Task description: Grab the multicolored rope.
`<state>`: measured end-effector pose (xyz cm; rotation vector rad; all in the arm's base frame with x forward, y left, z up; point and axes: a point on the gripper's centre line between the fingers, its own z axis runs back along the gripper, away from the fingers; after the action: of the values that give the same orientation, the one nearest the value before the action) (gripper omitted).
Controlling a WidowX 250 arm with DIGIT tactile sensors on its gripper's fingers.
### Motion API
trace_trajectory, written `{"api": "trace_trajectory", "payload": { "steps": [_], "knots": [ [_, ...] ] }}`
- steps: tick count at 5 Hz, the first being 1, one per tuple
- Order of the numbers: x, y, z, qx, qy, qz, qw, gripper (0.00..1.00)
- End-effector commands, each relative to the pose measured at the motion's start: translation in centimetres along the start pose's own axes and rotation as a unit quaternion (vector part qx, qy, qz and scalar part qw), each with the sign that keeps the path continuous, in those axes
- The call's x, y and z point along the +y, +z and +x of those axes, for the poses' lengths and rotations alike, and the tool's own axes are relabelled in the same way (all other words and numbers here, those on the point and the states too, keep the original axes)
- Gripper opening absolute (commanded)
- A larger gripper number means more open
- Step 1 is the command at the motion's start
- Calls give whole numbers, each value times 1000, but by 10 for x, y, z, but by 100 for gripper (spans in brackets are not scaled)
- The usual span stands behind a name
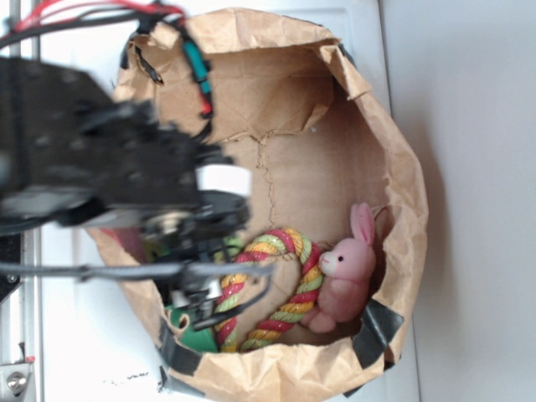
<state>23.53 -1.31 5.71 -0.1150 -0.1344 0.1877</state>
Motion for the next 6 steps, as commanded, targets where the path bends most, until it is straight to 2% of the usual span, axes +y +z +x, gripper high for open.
{"api": "trace_trajectory", "payload": {
  "steps": [1, 2, 6],
  "knots": [
    [-6, 17, 8, -11, 1, -12, 1000, 100],
    [-2, 30, 10, -20, -1, -11, 1000, 100],
    [-2, 30, 10, -20, -1, -11, 1000, 100]
  ]
}}
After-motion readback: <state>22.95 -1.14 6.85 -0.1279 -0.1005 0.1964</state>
